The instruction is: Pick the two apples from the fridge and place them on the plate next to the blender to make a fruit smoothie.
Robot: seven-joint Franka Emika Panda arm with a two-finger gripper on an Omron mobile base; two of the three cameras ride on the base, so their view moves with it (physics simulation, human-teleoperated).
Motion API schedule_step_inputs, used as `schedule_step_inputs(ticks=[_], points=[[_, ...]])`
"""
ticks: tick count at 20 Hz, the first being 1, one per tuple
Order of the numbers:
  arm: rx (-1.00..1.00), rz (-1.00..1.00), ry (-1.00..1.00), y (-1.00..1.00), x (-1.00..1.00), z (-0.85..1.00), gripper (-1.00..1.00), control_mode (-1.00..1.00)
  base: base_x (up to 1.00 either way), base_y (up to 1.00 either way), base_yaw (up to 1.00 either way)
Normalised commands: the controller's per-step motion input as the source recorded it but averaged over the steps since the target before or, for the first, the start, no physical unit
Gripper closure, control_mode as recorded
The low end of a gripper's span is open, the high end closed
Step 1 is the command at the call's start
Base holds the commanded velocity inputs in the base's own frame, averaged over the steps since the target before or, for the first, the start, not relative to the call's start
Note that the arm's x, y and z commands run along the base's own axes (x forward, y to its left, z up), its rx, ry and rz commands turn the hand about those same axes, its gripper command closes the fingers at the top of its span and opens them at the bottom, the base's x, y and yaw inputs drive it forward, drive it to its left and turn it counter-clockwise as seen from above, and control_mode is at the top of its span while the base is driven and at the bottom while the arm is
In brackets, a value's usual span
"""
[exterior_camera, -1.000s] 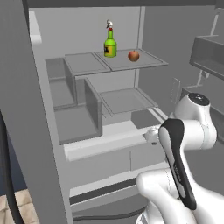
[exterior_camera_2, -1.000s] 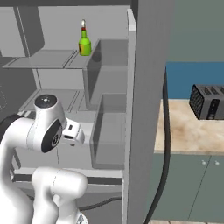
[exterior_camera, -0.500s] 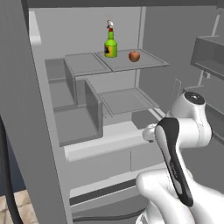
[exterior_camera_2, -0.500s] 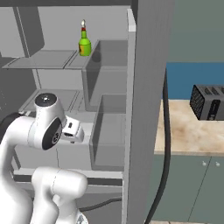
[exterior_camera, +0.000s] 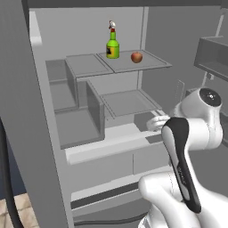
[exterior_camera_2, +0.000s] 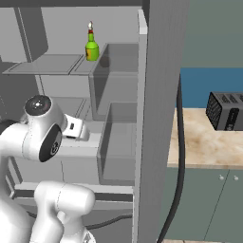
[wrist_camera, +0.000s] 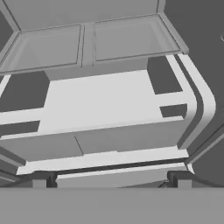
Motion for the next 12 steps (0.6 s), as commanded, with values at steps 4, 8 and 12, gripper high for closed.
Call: schedule_step_inputs(ticks=[4,8,12], points=[[0.00,0.00,-0.17,0.00,0.00,0.37,-1.00,-1.00,0.00,0.00,0.00],[0.00,0.00,-0.16,0.01,0.00,0.37,-1.00,-1.00,0.00,0.00,0.00],[0.00,-0.01,-0.04,0.04,0.01,0.34,-1.00,-1.00,0.00,0.00,0.00]])
